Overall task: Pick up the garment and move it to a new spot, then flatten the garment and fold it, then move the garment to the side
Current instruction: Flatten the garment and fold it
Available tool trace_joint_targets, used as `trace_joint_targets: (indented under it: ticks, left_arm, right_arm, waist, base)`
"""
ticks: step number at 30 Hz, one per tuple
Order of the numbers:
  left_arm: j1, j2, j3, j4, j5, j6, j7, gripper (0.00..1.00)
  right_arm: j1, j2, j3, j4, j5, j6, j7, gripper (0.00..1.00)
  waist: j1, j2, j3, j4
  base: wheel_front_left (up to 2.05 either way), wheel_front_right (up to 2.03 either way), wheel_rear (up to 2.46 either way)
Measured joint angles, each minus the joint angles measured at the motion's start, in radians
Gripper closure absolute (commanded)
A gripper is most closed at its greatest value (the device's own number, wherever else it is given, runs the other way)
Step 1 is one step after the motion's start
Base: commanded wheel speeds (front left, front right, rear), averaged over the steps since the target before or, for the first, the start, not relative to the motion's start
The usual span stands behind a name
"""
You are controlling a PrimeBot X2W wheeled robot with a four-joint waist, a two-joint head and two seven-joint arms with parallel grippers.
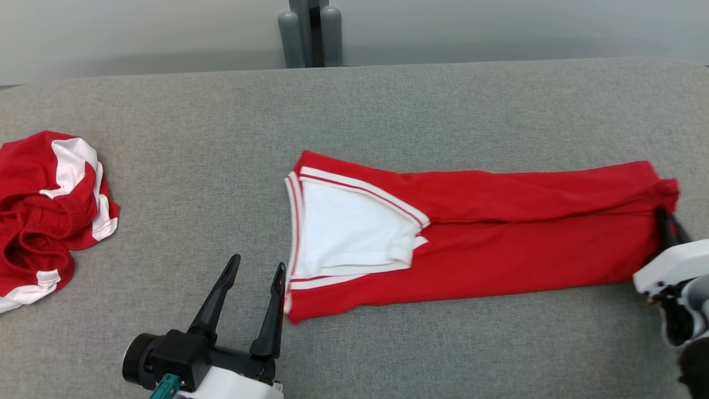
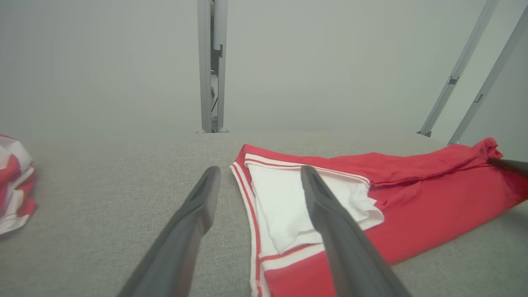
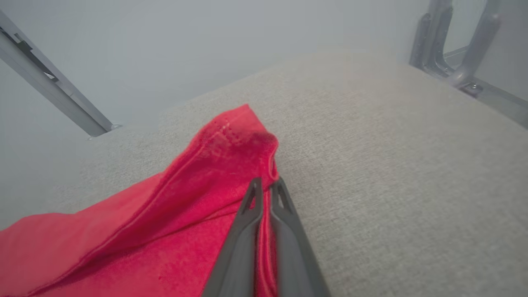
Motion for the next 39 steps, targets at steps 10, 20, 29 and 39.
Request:
trace_joint_targets:
  ticks: [10, 20, 29, 39]
  left_arm:
    - [0.000, 0.000, 0.007, 0.006, 0.005, -0.010, 0.000, 0.00]
    - [0.006, 0.000, -0.029, 0.022, -0.033, 0.002, 0.000, 0.00]
    - [-0.006, 0.000, -0.051, 0.036, -0.052, 0.009, 0.000, 0.00]
    - [-0.023, 0.000, -0.083, 0.045, -0.091, 0.020, 0.000, 0.00]
  right_arm:
    - [0.002, -0.106, 0.096, -0.153, 0.050, 0.000, 0.010, 1.00]
    - [0.078, -0.032, 0.218, -0.461, 0.146, 0.000, 0.153, 1.00]
    - [0.077, 0.095, 0.275, -0.536, 0.050, 0.000, 0.235, 1.00]
    - [0.048, 0.181, 0.317, -0.478, -0.063, 0.000, 0.286, 1.00]
  waist:
    - [0.0000, 0.0000, -0.025, -0.010]
    - [0.0000, 0.0000, -0.058, 0.017]
    - [0.0000, 0.0000, -0.058, 0.091]
    - [0.0000, 0.0000, -0.047, 0.183]
  base:
    - [0.00, 0.00, 0.00]
    - [0.00, 0.00, 0.00]
    - [0.00, 0.00, 0.00]
    - [0.00, 0.00, 0.00]
